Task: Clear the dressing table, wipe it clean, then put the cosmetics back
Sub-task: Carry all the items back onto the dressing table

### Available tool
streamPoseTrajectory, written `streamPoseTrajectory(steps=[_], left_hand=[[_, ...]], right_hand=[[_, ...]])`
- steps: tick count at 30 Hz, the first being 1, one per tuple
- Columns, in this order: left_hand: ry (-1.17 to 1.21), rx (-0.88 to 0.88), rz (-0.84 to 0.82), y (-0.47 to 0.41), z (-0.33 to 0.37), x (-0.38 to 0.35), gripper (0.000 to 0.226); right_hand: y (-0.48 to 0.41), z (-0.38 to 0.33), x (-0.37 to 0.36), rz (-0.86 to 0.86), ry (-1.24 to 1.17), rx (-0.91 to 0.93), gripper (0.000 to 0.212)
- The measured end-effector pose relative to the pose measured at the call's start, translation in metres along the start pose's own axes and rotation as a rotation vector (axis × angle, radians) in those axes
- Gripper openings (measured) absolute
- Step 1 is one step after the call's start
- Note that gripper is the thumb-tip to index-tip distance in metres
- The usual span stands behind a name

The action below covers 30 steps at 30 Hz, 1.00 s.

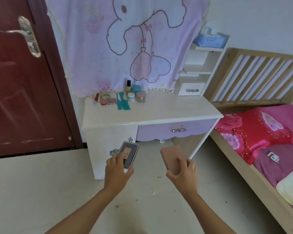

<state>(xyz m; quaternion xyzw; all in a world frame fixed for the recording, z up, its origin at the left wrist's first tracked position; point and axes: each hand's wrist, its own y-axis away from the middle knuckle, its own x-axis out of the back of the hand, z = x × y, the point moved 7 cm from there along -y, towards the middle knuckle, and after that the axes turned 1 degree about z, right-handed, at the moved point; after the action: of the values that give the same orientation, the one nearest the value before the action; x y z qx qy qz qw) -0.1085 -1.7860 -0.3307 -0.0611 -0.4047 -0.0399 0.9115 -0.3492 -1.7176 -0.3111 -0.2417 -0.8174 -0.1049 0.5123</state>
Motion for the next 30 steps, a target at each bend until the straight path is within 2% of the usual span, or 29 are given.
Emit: streamPoseTrajectory(steps=[6, 15, 18, 21, 26, 30], left_hand=[[-0.006, 0.03, 0.064, -0.059, 0.048, -0.041, 0.09], [-0.08, 0.066, 0.062, -0.127, 0.046, -0.075, 0.079], [-0.049, 0.075, 0.06, -0.165, 0.044, -0.083, 0.066], [-0.026, 0.059, 0.049, -0.217, 0.04, -0.098, 0.073], [-0.05, -0.031, -0.031, -0.315, 0.048, -0.133, 0.055], [-0.093, -0.102, -0.09, -0.38, 0.062, -0.151, 0.055]], right_hand=[[-0.093, 0.015, 0.012, -0.03, -0.01, 0.07, 0.066], [-0.175, 0.014, -0.024, -0.153, -0.024, 0.047, 0.064], [-0.203, 0.004, -0.038, -0.135, -0.015, 0.082, 0.062], [-0.247, -0.011, -0.055, -0.135, 0.019, 0.103, 0.061], [-0.34, -0.036, -0.078, -0.136, 0.081, 0.03, 0.062], [-0.4, -0.045, -0.086, -0.101, 0.108, -0.108, 0.063]])
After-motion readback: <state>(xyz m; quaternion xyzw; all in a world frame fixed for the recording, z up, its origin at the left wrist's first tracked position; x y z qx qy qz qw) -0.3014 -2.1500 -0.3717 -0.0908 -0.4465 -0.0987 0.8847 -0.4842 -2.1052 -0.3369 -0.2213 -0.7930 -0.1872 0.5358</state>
